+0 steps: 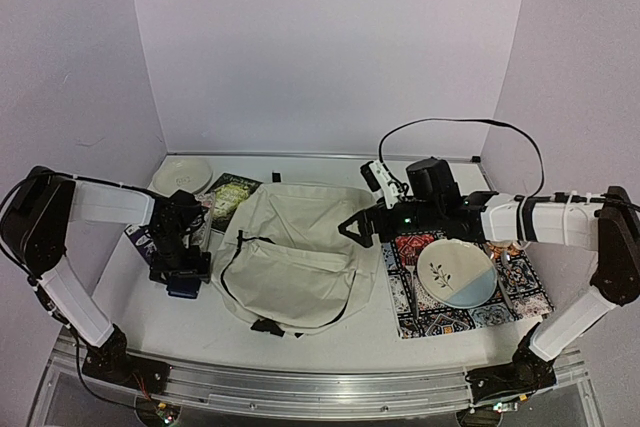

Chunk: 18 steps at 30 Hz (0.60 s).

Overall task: Pack the student bag
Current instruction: Grab the card case at the center of the board.

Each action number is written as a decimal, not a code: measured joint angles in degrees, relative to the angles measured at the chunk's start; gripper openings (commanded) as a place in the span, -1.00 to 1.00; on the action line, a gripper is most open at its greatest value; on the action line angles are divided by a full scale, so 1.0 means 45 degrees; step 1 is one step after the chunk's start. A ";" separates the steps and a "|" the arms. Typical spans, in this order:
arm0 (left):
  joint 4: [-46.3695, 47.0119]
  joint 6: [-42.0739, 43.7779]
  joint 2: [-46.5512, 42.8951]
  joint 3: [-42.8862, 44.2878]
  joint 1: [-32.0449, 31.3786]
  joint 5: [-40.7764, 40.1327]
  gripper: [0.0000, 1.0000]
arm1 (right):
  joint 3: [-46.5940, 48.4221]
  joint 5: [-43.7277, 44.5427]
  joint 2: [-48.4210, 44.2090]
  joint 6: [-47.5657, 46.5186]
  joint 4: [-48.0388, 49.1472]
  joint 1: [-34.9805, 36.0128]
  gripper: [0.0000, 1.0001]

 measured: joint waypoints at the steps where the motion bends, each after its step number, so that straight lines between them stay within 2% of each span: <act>1: -0.0002 -0.0048 0.0043 0.0041 -0.0040 -0.0013 0.93 | -0.0002 -0.0013 0.0000 0.0018 0.0010 0.0000 0.97; 6: 0.0037 -0.0306 0.0128 0.0136 -0.0250 -0.0071 0.76 | -0.0002 -0.0055 0.0000 0.0046 0.0048 0.0000 0.96; 13: 0.0154 -0.0389 -0.0184 -0.0074 -0.0322 -0.0113 0.67 | -0.0002 -0.0135 0.0000 0.0107 0.0087 0.0007 0.96; 18: 0.0021 -0.0627 -0.1089 -0.0311 -0.0325 -0.0061 0.63 | -0.0002 -0.0257 0.0000 0.0169 0.0093 0.0128 0.96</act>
